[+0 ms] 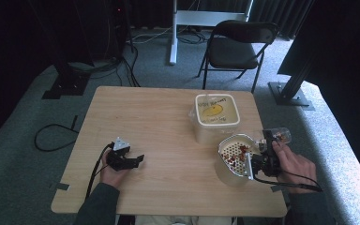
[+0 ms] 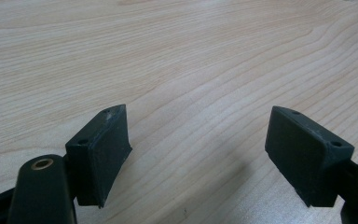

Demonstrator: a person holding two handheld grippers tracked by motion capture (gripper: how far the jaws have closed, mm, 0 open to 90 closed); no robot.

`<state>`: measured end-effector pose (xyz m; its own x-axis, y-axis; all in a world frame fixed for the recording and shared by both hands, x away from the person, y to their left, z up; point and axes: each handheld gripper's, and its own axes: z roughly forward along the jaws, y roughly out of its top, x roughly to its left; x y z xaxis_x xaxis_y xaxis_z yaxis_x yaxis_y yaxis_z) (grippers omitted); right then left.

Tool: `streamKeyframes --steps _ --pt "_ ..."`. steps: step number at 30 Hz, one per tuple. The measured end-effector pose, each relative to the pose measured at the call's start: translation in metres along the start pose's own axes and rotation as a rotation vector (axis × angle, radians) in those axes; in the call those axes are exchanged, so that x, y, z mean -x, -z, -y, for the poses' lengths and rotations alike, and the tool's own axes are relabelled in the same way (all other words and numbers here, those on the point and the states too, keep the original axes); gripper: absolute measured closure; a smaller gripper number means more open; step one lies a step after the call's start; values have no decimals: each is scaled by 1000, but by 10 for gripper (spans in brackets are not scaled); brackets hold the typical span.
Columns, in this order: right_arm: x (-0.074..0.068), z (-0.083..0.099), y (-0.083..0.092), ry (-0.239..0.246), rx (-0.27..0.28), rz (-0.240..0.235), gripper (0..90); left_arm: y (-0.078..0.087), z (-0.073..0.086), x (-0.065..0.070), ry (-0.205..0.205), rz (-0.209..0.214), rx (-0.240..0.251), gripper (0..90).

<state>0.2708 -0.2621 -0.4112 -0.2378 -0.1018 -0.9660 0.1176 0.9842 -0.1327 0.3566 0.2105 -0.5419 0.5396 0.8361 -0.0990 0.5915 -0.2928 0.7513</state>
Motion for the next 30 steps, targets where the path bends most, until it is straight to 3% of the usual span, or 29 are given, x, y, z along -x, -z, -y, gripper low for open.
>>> streamKeyframes --steps 1,7,22,30 --pt "-2 -1 1 36 -4 23 341 0 0 0 0 0 0 223" --pt "-5 -1 2 72 -11 52 341 0 0 0 0 0 0 223" --pt "-6 -1 0 60 -2 48 341 0 0 0 0 1 -1 223" --pt "-7 -2 0 96 -7 45 341 0 0 0 0 0 -2 223"
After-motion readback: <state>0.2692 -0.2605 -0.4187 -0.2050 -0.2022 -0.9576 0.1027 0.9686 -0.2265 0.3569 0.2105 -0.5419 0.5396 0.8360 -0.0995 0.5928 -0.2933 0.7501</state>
